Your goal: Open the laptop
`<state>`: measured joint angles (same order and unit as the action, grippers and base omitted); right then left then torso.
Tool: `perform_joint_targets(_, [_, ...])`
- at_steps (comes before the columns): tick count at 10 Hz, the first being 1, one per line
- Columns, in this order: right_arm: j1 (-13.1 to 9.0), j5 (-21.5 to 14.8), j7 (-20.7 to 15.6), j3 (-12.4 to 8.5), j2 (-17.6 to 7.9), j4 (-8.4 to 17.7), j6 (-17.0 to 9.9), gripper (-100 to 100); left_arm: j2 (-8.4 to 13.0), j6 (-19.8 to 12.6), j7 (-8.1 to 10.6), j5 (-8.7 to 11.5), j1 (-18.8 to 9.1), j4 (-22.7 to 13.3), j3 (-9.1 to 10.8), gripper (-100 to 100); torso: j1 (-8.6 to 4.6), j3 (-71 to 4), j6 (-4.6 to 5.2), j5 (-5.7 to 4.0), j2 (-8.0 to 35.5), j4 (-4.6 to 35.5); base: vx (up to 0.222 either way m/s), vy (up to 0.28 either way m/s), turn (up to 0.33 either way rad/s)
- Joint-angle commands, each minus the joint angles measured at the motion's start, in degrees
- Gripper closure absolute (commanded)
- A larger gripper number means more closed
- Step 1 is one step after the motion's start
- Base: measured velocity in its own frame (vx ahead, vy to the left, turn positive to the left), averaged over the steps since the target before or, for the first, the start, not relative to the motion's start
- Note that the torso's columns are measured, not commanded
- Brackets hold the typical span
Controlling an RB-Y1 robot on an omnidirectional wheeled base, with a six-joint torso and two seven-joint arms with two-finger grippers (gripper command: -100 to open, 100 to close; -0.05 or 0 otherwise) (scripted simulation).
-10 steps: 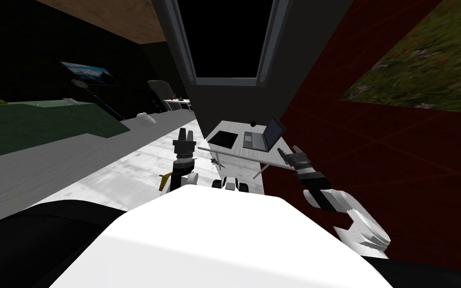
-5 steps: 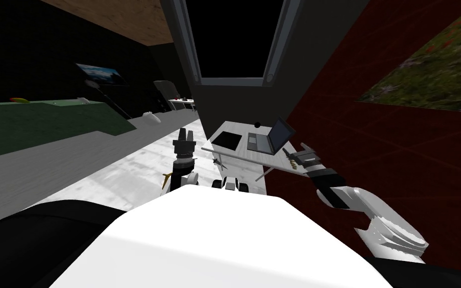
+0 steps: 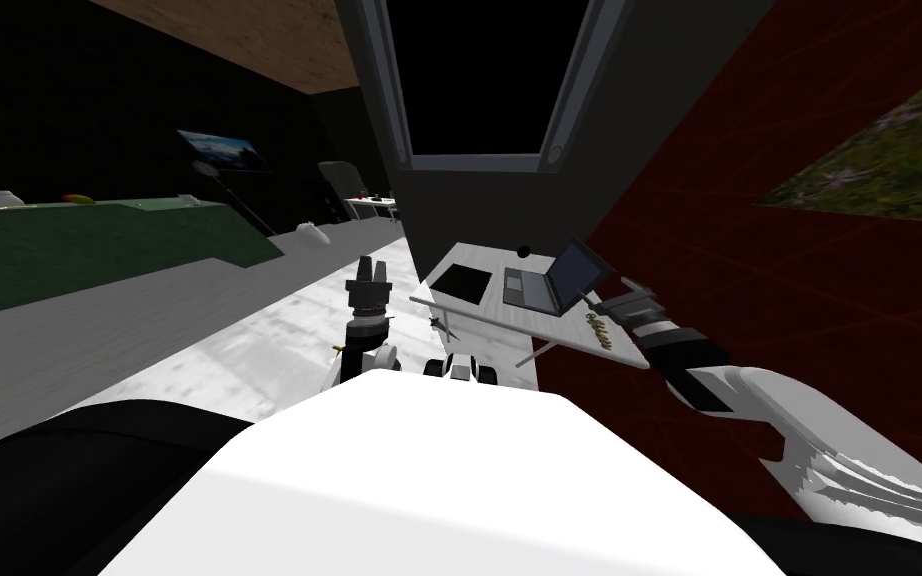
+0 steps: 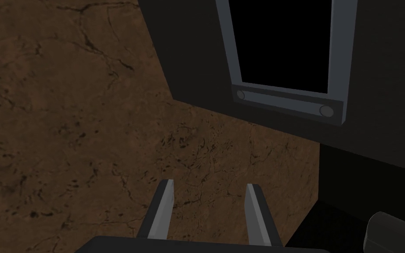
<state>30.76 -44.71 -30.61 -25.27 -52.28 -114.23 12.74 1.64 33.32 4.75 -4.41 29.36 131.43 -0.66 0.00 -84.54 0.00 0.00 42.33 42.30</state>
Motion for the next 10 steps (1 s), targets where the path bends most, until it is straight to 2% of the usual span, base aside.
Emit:
perform_joint_targets(1, [0.49, -3.00, -1.80, -2.14, -3.60, 1.11, -1.20, -100, 0.00, 0.00, 0.00, 0.00, 0.00, 0.00, 0.00, 0, -0.03, -0.01, 0.01, -0.01, -0.01, 0.00, 0.034, 0.046, 0.061])
perform_joint_targets(2, [0.54, -3.61, -2.14, -2.56, -4.50, 1.39, -1.44, -100, 0.00, 0.00, 0.00, 0.00, 0.00, 0.00, 0.00, 0, -0.03, -0.04, -0.01, -0.02, -0.08, -0.02, 0.032, 0.038, 0.048])
perform_joint_targets(3, [0.06, -3.16, -1.92, -1.89, -3.80, 1.51, -1.22, -100, 0.00, 0.00, 0.00, 0.00, 0.00, 0.00, 0.00, 0, -0.03, -0.05, 0.01, -0.01, -0.07, -0.02, 0.013, 0.015, 0.006])
perform_joint_targets(6, [-2.34, -3.03, -1.66, -2.12, -5.81, 7.87, -3.30, -100, 0.01, -0.01, 0.00, 0.00, -0.03, -0.01, 0.00, 0, -0.04, 0.15, -0.18, -0.02, 0.25, 0.04, -0.149, -0.009, 0.386])
perform_joint_targets(7, [-2.34, -3.03, -1.66, -2.12, -5.81, 8.89, -3.30, -100, 0.00, -0.01, 0.00, 0.00, -0.04, -0.01, 0.00, 0, 0.08, 0.10, -0.09, 0.03, 0.16, 0.04, -0.145, 0.001, 0.122])
perform_joint_targets(10, [-4.77, -2.82, -1.31, -2.25, -7.71, 15.76, -5.32, -100, 0.01, -0.01, 0.00, 0.00, -0.02, -0.01, 0.00, 0, -0.02, -0.11, -0.04, -0.01, -0.16, -0.06, -0.161, 0.017, 0.323])
